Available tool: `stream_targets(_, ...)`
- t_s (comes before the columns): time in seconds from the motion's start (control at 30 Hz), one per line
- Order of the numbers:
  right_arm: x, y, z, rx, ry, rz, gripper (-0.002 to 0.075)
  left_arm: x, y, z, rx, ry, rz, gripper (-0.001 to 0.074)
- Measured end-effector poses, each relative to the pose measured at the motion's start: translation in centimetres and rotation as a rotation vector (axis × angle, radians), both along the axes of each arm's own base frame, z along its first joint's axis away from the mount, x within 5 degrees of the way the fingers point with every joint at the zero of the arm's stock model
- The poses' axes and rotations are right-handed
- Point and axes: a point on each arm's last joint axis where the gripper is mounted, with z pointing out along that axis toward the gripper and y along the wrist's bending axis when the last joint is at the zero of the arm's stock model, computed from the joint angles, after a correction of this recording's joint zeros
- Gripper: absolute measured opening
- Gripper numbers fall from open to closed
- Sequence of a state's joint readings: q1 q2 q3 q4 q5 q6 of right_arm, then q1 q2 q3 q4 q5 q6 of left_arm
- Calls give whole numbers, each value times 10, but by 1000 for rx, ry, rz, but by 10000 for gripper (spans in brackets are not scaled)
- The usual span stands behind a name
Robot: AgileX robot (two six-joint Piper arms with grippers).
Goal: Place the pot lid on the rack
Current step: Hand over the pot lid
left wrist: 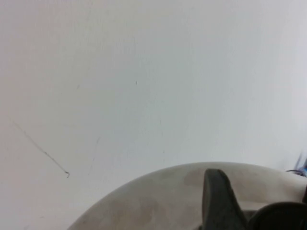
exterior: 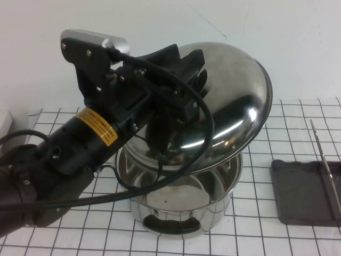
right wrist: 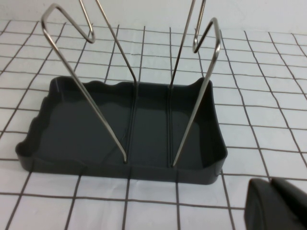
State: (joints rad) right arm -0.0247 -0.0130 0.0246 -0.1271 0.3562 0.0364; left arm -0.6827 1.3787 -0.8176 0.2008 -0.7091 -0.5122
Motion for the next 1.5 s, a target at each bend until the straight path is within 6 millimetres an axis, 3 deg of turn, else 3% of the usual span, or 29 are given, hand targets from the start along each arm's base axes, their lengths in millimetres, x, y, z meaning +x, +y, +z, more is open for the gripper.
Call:
stream_targets(0.13,0,0,0,0,0,0,-3,1,-2,0,-58,11,-20,313)
stream_targets(0.47,1,0,1,0,-17,-2,-3,6,-21,-20,-172,54,-181,313)
stream_targets(0.53,2,4,5,175,-69,-10,-3,5,-24,-22,-180,26,-220,313)
stream_targets(0.67,5,12,17,763,-196,-59,-3,2,-27,-22,-209,-2,-276,313)
stream_targets(0.77,5,13,22,911,-235,-70,-3,1,-27,-22,-229,9,-296,313)
stream_targets(0.97,5,13,24,973,-251,-69,-3,-3,-29,-22,-230,17,-340,313)
stream_targets(1.13,4,16,27,898,-224,-20,-3,-4,-30,-22,-221,16,-360,313)
stream_targets(1.33,3,22,82,704,-279,152,4,6,-27,-24,-297,64,-288,313)
stream_targets(1.43,12,27,106,673,-251,206,58,11,-28,-28,-317,86,-261,313)
stream_targets(1.5,21,31,122,657,-220,246,134,13,-29,-30,-319,92,-256,313)
